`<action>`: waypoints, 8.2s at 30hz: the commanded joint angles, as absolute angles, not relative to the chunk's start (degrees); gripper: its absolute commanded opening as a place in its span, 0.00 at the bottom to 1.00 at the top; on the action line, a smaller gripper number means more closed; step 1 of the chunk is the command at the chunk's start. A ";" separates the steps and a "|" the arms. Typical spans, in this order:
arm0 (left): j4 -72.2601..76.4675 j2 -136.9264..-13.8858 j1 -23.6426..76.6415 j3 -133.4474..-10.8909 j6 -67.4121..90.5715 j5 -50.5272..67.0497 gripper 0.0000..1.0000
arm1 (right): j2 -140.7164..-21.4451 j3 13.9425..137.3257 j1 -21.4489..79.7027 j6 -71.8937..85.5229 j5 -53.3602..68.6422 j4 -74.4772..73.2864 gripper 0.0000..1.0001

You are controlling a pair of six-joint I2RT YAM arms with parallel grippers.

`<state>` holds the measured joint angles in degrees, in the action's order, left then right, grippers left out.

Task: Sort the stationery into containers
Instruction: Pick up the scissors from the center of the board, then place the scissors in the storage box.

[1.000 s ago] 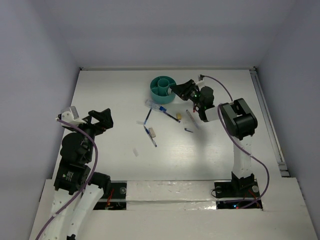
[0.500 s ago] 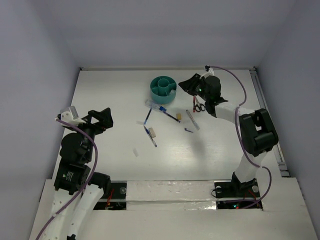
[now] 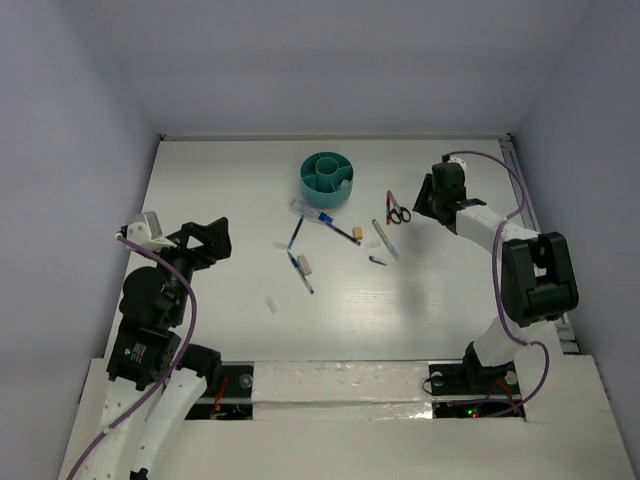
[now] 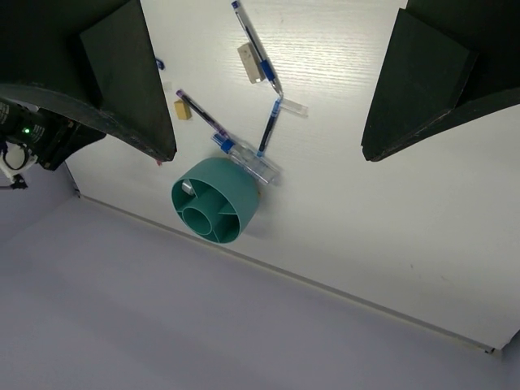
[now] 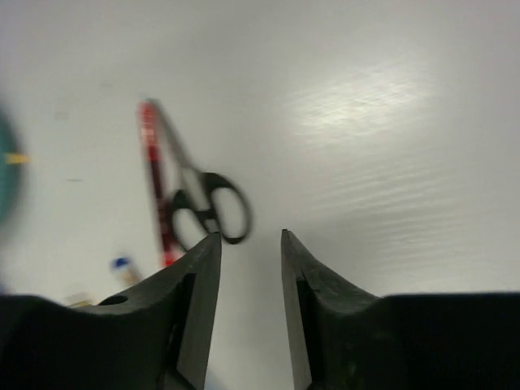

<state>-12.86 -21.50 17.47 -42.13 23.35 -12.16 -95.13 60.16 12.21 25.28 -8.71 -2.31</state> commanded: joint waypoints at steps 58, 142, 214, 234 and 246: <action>-6.60 -22.23 18.02 -40.61 22.68 -3.35 0.99 | -109.17 75.41 11.07 11.78 -15.28 -21.53 0.00; 34.44 -62.94 28.30 -30.33 48.07 36.39 0.00 | -77.08 66.80 44.91 3.51 2.03 -22.68 0.02; -8.08 -31.90 28.30 -44.30 20.58 8.10 0.99 | -92.88 94.81 29.62 9.25 -5.97 -26.97 0.00; -8.26 -33.66 27.77 -41.31 17.58 6.68 0.99 | -122.51 125.24 26.10 2.72 -0.97 -39.02 0.00; -8.00 -34.19 26.72 -41.40 17.23 7.65 0.99 | -129.46 129.81 26.10 4.13 2.02 -38.68 0.00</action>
<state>-9.76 -34.02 27.53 -41.17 18.02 6.90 -129.23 126.30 26.26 3.75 0.14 -39.72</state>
